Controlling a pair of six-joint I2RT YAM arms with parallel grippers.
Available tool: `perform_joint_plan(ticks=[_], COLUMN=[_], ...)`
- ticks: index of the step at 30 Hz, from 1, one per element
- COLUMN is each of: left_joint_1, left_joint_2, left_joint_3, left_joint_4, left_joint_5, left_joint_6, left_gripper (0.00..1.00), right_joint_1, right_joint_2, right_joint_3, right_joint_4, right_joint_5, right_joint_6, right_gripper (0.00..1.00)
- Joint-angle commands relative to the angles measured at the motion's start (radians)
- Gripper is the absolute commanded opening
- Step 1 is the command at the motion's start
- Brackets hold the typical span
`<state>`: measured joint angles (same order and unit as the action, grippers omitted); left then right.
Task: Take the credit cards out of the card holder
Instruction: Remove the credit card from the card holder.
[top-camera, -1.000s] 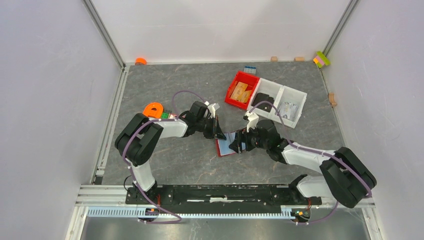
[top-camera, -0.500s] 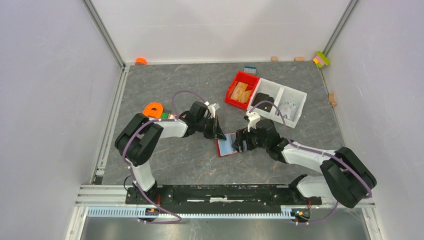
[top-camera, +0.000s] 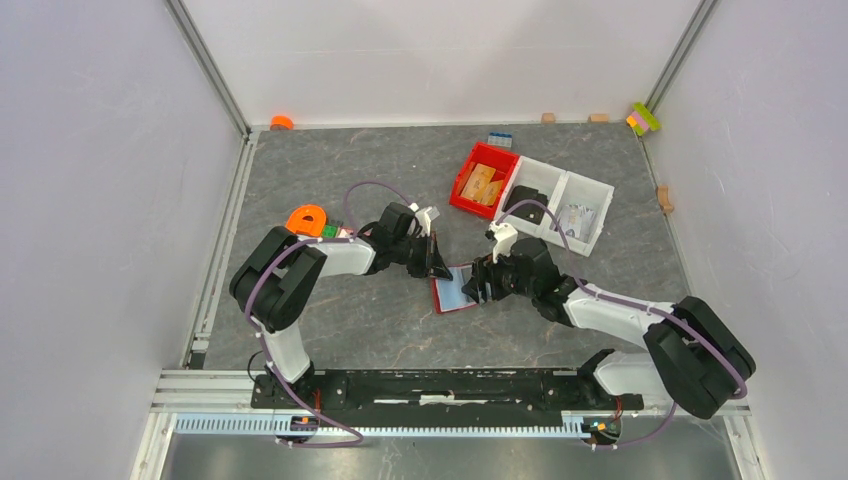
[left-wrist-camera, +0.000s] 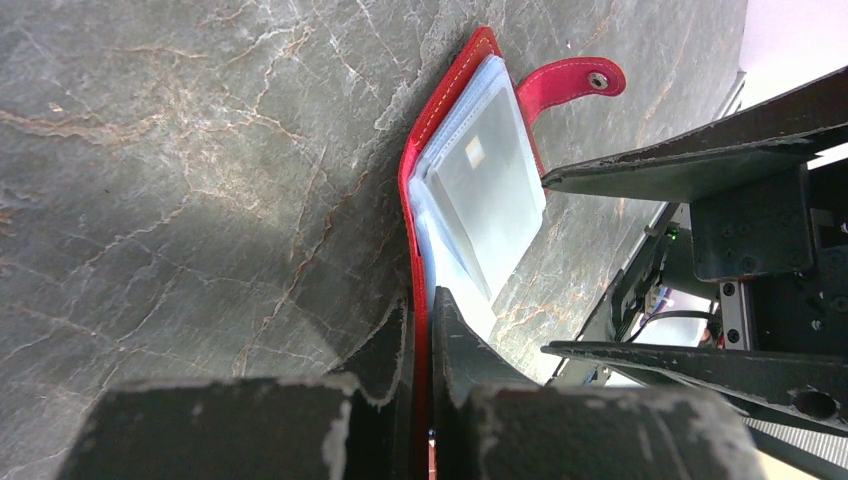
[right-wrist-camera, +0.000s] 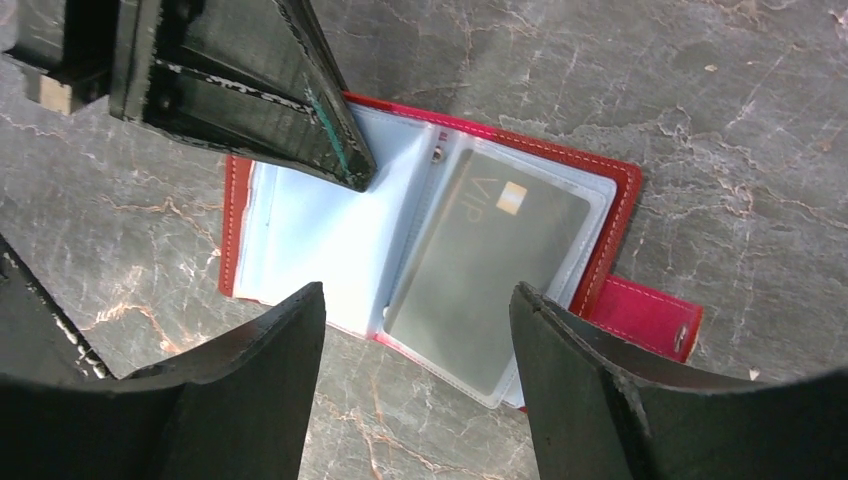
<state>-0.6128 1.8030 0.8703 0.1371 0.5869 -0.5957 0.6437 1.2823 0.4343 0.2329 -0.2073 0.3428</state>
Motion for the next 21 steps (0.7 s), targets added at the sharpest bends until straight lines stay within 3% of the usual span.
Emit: perform_joint_plan(ticks=[1,7,21], left_joint_1=[-0.004,-0.005,-0.004], left_joint_2=[-0.026,-0.032,-0.015], left_joint_3=[-0.002,-0.003,0.033], left_joint_4=[0.037,0.028,-0.076], left_joint_5=[0.031,0.020,-0.074], left_joint_6=[-0.024,-0.020,0.036], left_gripper=[0.03,0.03,0.03], right_joint_1=[0.005,0.003,-0.003], right_joint_2=[-0.010,0.019,0.112], right_joint_3=[0.017,0.042,0.082], right_joint_4=[0.042,-0.027,-0.074], right_joint_5=[-0.024,0.054,0.036], right_joint_6=[0.013,0.018,0.032], right_gripper=[0.73,0.78,0.76])
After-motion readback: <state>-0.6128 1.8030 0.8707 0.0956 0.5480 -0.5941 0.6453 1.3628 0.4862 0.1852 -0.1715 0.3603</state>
